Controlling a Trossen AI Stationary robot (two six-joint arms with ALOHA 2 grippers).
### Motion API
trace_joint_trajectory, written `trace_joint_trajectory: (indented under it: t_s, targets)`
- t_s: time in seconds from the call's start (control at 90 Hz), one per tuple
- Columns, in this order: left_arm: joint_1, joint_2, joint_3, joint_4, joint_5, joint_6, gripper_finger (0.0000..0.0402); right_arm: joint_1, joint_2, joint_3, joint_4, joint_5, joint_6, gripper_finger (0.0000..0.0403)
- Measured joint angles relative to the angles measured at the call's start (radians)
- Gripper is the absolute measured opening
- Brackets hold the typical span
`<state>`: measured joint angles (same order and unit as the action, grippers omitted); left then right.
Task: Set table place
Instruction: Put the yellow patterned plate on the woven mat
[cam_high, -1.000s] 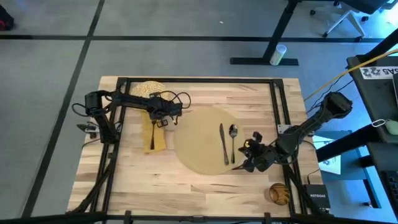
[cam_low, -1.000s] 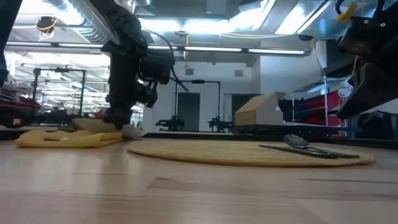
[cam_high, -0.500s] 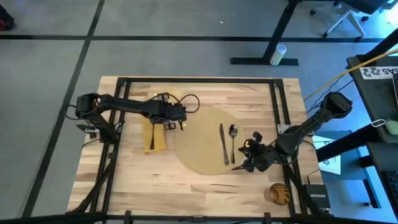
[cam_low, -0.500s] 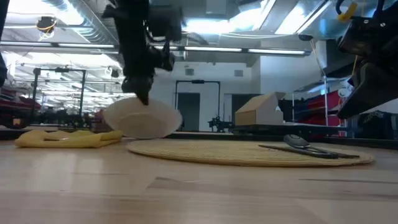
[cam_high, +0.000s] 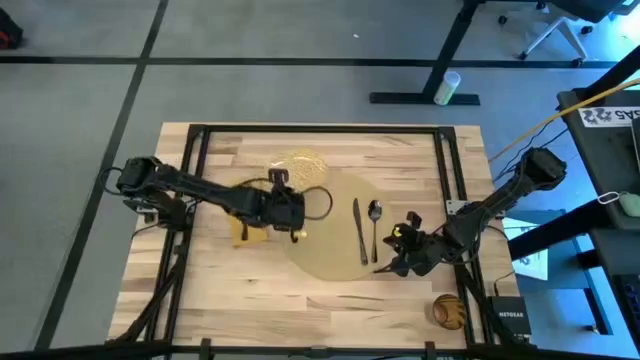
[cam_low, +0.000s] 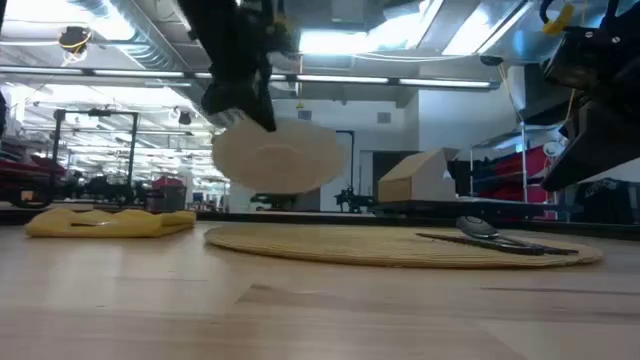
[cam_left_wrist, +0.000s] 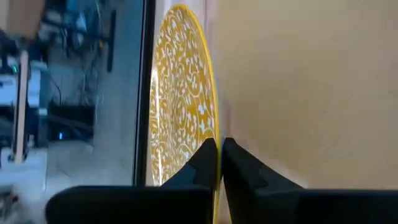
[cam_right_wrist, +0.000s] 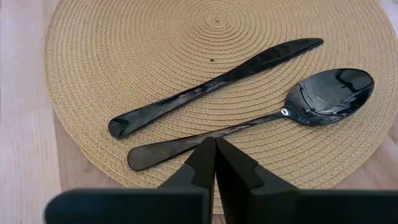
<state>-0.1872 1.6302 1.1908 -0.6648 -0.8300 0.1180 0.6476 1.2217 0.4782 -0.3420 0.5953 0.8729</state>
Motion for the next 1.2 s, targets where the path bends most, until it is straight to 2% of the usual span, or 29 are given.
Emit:
trace_joint_trajectory:
  t_s: [0.389, 0.578, 0.756, 1.2]
  targets:
    - [-0.187, 0.048, 0.0, 0.172, 0.016, -0.009, 0.0, 0.0, 0.0, 0.0, 0.001, 0.015, -0.009, 0.0]
    - [-0.19, 0.113, 0.0, 0.197, 0.016, -0.016, 0.0, 0.0, 0.0, 0.0, 0.002, 0.015, -0.009, 0.0]
    - [-0.19, 0.172, 0.0, 0.296, 0.016, 0.02, 0.0, 0.0, 0.0, 0.0, 0.003, 0.015, -0.009, 0.0]
    - [-0.208, 0.188, 0.0, 0.378, 0.083, -0.02, 0.0, 0.0, 0.0, 0.0, 0.002, 0.015, -0.01, 0.0]
